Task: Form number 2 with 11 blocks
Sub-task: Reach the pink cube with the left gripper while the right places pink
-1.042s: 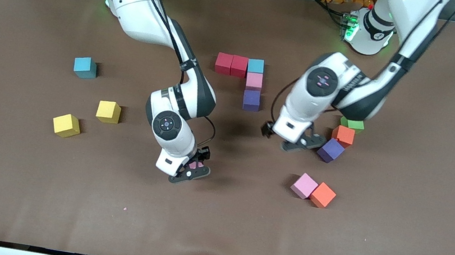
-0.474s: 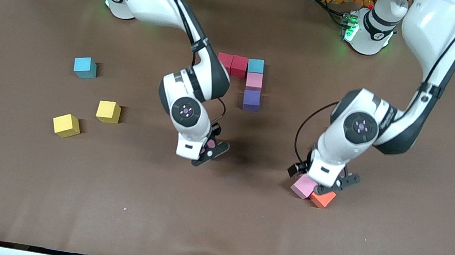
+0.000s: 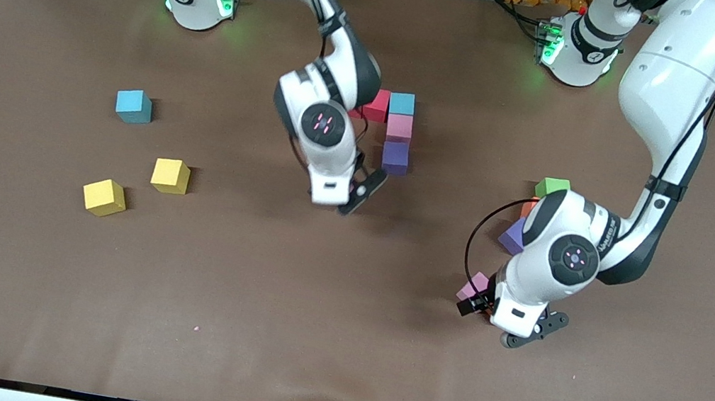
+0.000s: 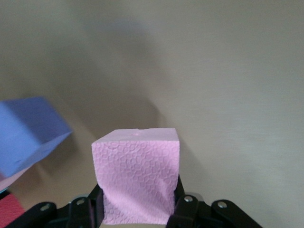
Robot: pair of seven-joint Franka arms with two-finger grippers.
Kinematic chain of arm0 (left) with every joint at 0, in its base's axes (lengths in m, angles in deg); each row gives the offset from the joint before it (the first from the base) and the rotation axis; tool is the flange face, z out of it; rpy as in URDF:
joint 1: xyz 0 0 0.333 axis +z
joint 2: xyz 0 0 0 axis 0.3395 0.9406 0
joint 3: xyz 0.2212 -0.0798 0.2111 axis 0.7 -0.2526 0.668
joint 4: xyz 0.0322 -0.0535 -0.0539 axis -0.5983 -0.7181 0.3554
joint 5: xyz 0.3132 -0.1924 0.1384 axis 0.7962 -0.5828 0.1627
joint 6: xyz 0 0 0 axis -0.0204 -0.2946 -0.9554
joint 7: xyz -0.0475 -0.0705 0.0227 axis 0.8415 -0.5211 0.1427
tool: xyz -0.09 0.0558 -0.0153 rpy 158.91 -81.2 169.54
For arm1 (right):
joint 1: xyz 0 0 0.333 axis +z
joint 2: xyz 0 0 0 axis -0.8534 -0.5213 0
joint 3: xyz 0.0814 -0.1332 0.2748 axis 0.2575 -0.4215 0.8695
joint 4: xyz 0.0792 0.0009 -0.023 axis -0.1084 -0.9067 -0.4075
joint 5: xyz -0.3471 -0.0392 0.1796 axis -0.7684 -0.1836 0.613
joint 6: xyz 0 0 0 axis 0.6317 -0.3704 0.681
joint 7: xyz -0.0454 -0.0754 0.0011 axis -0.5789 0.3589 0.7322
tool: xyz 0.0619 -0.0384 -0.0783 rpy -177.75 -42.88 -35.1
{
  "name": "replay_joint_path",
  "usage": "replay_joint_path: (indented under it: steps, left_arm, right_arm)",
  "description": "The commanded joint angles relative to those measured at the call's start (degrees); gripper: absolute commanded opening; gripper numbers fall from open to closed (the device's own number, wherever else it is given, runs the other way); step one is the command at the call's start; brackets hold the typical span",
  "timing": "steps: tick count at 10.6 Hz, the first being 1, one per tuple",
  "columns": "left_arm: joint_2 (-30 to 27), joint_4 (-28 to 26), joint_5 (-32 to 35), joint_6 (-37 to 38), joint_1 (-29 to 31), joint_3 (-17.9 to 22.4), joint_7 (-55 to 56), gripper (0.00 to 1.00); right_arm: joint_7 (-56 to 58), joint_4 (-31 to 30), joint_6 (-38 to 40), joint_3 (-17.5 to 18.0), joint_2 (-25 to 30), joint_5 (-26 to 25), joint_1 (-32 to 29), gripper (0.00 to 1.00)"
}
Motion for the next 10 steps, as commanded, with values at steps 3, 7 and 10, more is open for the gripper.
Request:
replay_joint_path:
  steps: [3, 7, 10]
  left_arm:
    - [0.98, 1.07, -4.11, 0.80, -1.69, 1.18, 6.44, 1.00]
    - [1.59, -0.86, -3.93, 1.33, -1.61, 1.53, 9.63, 1.00]
    - [1.42, -1.74, -3.58, 3.87, -1.61, 1.62, 10.77, 1.00]
  right_arm:
    - [10.13, -13.17, -7.17, -0.04, 7.65, -0.81, 7.01, 0.23]
    - [22.88, -15.09, -13.38, -0.04, 7.13, -0.81, 7.90, 0.26]
    - [25.63, -15.98, -14.99, -0.04, 6.95, -0.81, 7.90, 0.26]
